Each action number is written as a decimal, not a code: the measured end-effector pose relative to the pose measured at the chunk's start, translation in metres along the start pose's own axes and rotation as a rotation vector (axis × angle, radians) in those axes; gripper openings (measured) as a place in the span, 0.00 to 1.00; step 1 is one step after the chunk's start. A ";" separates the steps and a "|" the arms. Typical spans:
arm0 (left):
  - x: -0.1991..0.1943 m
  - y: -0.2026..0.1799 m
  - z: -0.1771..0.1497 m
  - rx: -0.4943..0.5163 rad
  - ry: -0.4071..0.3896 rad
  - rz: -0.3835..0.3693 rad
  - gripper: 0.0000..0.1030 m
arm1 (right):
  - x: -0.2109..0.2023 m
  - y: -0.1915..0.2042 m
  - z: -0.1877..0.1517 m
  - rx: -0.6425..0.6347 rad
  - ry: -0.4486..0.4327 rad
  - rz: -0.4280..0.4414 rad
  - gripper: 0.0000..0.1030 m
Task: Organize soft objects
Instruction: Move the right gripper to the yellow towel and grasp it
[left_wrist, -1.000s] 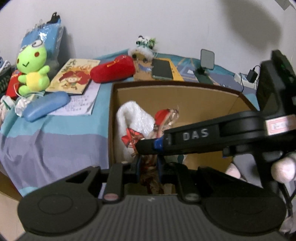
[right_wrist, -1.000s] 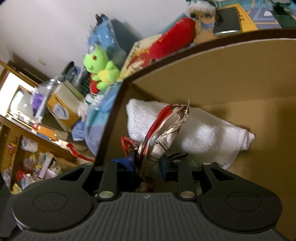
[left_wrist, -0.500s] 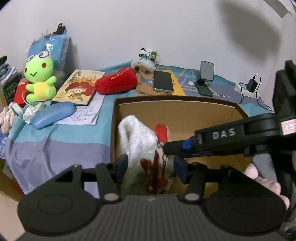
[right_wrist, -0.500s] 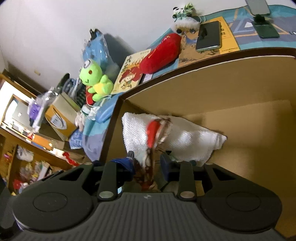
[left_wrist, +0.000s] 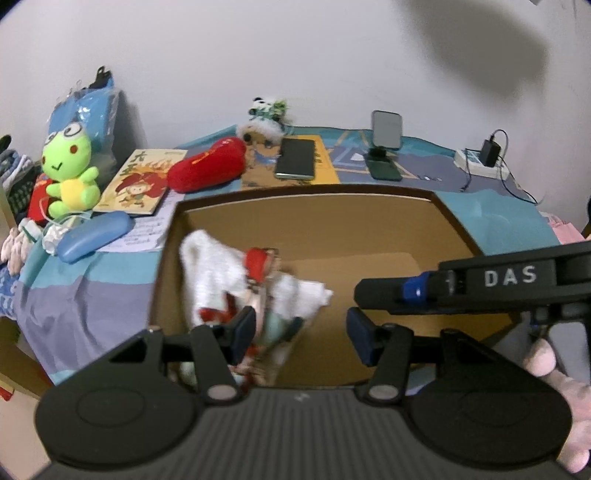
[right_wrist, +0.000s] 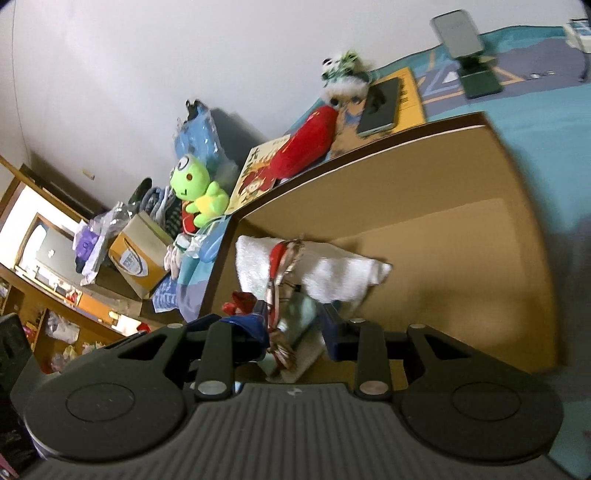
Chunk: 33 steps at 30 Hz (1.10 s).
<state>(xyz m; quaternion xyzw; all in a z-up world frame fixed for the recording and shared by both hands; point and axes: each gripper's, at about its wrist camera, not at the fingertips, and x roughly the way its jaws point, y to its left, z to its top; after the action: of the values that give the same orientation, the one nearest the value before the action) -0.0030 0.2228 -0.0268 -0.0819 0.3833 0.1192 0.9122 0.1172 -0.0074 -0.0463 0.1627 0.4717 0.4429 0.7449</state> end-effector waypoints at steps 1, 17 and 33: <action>-0.001 -0.008 0.000 0.005 0.001 0.000 0.55 | -0.006 -0.004 -0.001 0.004 -0.007 -0.002 0.15; 0.005 -0.130 -0.020 0.114 0.048 -0.069 0.57 | -0.090 -0.074 -0.038 0.091 -0.061 -0.071 0.15; 0.017 -0.203 -0.058 0.222 0.129 -0.118 0.57 | -0.134 -0.129 -0.085 0.183 -0.056 -0.145 0.15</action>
<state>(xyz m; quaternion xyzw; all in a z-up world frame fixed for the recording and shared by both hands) 0.0259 0.0173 -0.0681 -0.0102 0.4466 0.0169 0.8945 0.0886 -0.2033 -0.0997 0.2079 0.4996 0.3384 0.7699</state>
